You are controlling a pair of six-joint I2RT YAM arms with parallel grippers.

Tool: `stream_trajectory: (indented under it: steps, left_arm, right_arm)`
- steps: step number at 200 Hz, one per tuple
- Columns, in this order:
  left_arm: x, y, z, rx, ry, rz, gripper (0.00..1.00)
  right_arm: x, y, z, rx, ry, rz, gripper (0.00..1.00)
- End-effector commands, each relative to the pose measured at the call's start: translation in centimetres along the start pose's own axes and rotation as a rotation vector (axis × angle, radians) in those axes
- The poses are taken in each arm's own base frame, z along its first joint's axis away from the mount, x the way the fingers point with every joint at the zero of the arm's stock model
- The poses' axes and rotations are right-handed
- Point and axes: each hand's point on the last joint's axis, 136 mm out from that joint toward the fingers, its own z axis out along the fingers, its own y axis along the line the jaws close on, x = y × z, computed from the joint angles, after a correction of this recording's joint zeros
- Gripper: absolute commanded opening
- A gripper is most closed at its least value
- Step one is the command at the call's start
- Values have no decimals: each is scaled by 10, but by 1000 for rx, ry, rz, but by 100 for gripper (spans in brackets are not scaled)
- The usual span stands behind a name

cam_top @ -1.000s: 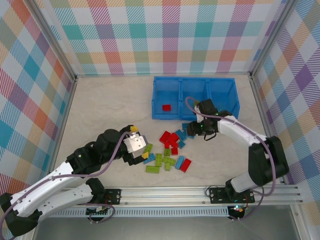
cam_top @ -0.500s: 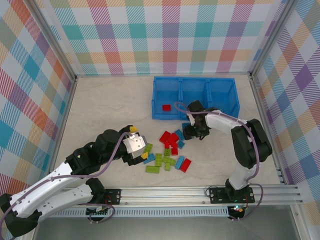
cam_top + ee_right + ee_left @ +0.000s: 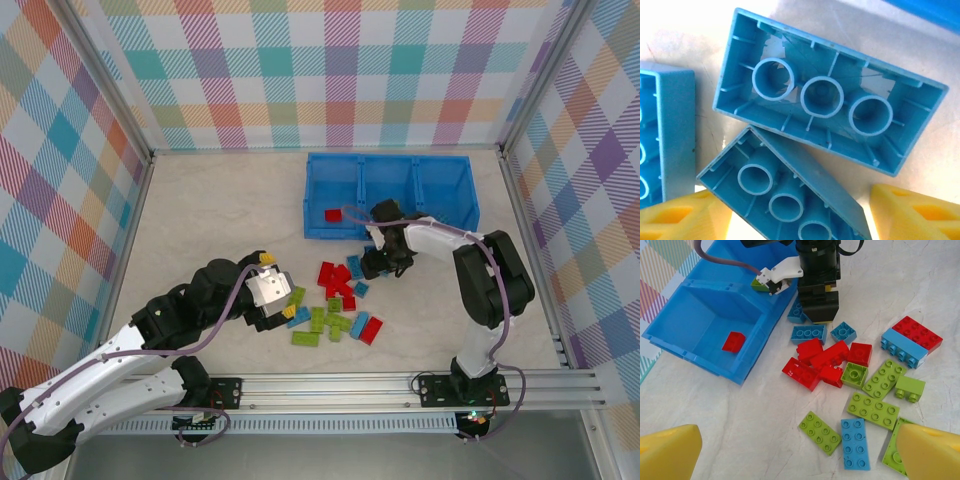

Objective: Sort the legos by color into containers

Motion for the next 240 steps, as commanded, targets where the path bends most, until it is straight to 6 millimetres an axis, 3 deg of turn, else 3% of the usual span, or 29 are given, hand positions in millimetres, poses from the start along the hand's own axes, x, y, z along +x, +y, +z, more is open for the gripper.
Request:
stream_trajectory:
  steps: [1,74,90,123,139,173,197,217,240]
  left_arm:
    - [2,-2,0,-1,4,20,100]
    - [0,-9,0,38,-13,28,100]
    - [1,-16,-1,75,-19,40,100]
    - [-1,-20,-3,101,-28,49,100]
    - [-3,-18,-5,90,-41,45,100]
    - [-5,-11,-8,45,-57,39,100]
    - [-5,-4,-9,8,-48,29,100]
    - [-5,-2,-10,1,-41,26,100]
    - [-4,-1,-11,-6,-37,25,100]
  right_arm:
    - [-2,14,1,-74,3,-6,63]
    - [24,40,-6,-167,35,21,39]
    - [24,47,-15,-195,11,24,30]
    - [17,47,-39,-190,-62,61,25]
    - [3,41,-66,-161,-188,87,24]
    - [-42,-2,-139,-13,-509,215,25]
    - [-71,-62,-194,83,-687,355,26]
    - [-84,-109,-206,118,-704,462,25]
    - [-93,-153,-190,118,-666,569,25]
